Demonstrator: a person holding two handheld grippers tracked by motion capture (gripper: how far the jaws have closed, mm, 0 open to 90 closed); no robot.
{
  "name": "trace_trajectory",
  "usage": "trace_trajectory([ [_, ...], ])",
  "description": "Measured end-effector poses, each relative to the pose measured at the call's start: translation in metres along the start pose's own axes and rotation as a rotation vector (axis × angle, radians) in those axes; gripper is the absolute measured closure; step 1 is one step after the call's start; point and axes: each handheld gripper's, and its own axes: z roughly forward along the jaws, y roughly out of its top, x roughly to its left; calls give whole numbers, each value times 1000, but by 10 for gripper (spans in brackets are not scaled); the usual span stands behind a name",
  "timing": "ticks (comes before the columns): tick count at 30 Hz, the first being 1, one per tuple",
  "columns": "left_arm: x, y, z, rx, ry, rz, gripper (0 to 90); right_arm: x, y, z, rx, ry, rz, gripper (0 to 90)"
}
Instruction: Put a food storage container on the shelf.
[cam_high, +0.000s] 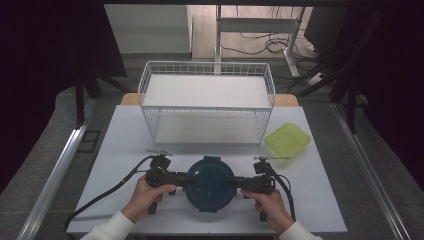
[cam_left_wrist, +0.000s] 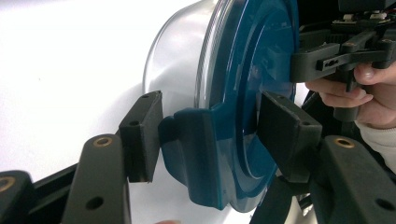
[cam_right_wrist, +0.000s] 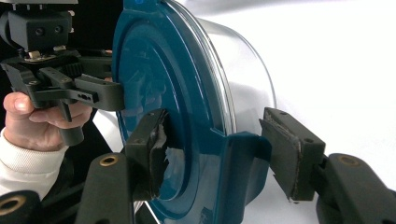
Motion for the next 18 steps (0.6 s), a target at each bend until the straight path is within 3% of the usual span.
trace_trajectory([
  [18, -10, 11, -7, -17, 13, 59, 420, 11, 11, -10, -38, -8, -74, 416],
])
